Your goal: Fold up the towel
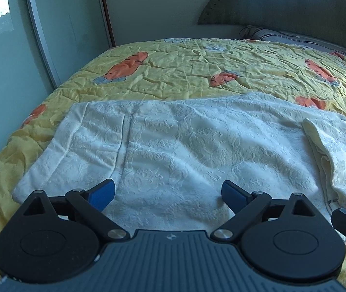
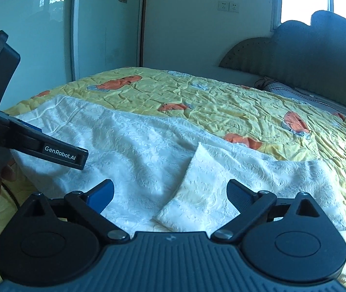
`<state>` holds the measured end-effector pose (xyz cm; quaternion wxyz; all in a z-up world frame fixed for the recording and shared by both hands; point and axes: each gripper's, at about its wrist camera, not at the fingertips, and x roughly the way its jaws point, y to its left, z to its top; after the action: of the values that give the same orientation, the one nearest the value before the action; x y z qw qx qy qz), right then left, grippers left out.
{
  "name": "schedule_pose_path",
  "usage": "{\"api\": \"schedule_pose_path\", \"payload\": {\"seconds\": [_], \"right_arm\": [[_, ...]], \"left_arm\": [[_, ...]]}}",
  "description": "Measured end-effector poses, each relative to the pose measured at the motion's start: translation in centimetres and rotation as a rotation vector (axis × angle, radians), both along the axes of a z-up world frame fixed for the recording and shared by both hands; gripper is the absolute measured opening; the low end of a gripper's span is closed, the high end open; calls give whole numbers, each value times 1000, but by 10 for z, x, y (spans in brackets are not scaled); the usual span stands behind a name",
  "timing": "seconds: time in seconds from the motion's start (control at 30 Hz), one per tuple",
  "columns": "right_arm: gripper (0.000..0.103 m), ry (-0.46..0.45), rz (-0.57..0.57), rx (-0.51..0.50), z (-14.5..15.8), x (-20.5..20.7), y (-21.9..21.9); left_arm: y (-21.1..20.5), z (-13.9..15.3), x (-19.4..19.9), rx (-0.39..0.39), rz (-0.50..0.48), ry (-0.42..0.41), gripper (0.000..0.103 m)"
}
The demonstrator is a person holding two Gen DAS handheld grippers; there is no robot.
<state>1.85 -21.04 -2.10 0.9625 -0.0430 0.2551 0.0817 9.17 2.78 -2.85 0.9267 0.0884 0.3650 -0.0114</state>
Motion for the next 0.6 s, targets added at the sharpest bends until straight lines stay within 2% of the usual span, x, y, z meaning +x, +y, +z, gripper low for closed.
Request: {"api": "schedule_pose_path", "payload": {"seconds": [0.17,0.37,0.6], "right_arm": [[100,-56,-42,-66,6,-8,8],[101,-64,-73,-73,9,-10,7],[101,-32,-40,35,10,-10,1]], "left_arm": [[0,1,-2,8,-5,-3,96],[1,2,-5,10,-4,-3,96],[4,2,-5,3,4,3,96]]}}
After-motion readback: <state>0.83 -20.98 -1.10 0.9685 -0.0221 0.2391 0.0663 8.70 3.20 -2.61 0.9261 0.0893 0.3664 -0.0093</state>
